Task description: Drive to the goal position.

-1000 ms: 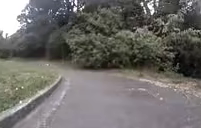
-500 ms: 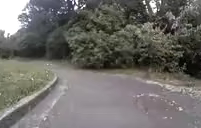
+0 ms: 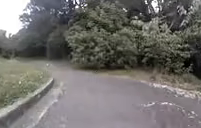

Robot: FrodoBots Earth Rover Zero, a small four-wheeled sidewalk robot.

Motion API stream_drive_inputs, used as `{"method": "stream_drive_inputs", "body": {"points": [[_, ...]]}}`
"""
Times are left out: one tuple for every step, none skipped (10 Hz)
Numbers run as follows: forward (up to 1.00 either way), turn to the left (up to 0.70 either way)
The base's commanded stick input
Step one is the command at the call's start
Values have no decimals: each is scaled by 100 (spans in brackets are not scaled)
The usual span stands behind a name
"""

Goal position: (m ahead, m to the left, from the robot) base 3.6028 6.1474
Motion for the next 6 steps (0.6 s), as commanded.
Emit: {"method": "stream_drive_inputs", "body": {"points": [[100, 0], [100, 7], [100, 30], [100, 40], [100, 40], [100, 40]]}}
